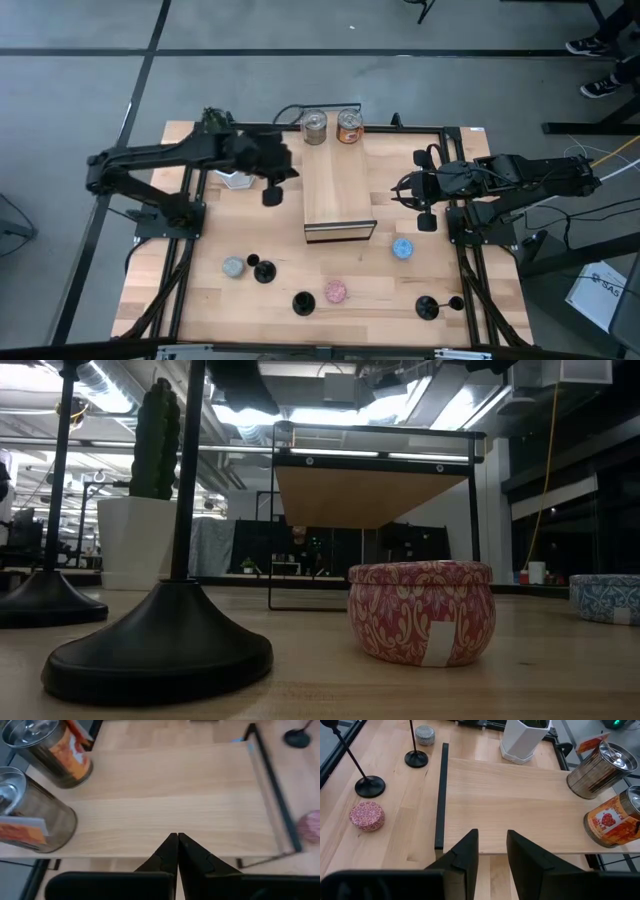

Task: Pick & Place candle stick holders
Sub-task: Put the top candle holder on the shelf

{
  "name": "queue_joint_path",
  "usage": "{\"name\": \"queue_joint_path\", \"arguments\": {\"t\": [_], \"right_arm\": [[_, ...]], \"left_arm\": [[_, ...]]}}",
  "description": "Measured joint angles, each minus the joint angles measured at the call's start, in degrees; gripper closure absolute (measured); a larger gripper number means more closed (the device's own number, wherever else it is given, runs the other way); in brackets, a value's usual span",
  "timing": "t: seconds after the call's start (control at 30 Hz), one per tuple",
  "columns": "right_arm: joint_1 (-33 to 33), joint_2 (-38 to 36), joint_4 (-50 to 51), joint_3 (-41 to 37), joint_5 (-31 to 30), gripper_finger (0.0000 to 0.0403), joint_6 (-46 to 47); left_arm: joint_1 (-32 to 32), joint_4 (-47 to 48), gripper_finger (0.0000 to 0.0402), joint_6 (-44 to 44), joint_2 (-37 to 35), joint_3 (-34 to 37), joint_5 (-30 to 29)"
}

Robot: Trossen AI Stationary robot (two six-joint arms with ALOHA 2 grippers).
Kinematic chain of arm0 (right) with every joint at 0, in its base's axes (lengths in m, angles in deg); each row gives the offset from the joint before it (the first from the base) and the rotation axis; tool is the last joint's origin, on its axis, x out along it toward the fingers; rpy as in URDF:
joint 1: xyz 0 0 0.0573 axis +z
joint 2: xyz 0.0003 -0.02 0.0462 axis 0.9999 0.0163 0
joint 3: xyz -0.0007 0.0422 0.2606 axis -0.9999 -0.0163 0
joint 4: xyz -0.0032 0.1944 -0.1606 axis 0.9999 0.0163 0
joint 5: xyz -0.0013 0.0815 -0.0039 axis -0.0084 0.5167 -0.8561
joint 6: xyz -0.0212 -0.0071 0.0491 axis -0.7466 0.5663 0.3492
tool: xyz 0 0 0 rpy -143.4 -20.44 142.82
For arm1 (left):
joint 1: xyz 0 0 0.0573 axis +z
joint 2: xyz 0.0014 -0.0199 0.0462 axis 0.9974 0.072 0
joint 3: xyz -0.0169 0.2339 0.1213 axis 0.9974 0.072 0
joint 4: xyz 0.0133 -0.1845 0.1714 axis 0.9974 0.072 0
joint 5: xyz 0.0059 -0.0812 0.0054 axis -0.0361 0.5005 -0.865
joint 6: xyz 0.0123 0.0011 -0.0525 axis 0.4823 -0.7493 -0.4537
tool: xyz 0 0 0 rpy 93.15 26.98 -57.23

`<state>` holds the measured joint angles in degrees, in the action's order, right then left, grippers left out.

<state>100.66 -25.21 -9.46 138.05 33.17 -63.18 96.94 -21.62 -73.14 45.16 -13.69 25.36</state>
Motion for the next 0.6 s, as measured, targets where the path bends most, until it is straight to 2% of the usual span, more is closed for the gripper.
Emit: {"name": "queue_joint_path", "arguments": {"t": [0.3, 0.5, 0.6], "right_arm": [[0.0, 0.0, -0.1, 0.0, 0.0, 0.03, 0.0], [0.0, 0.0, -0.1, 0.0, 0.0, 0.03, 0.0], [0.0, 0.0, -0.1, 0.0, 0.0, 0.03, 0.0]], "left_arm": [[-7.0, -1.0, 0.0398, -5.8, -9.5, 8.8, 0.0], [-11.7, -4.4, 0.0399, -7.3, -11.7, 10.7, -1.0], [-14.3, -4.9, 0.0399, -8.4, -11.6, 10.7, -3.7]]}}
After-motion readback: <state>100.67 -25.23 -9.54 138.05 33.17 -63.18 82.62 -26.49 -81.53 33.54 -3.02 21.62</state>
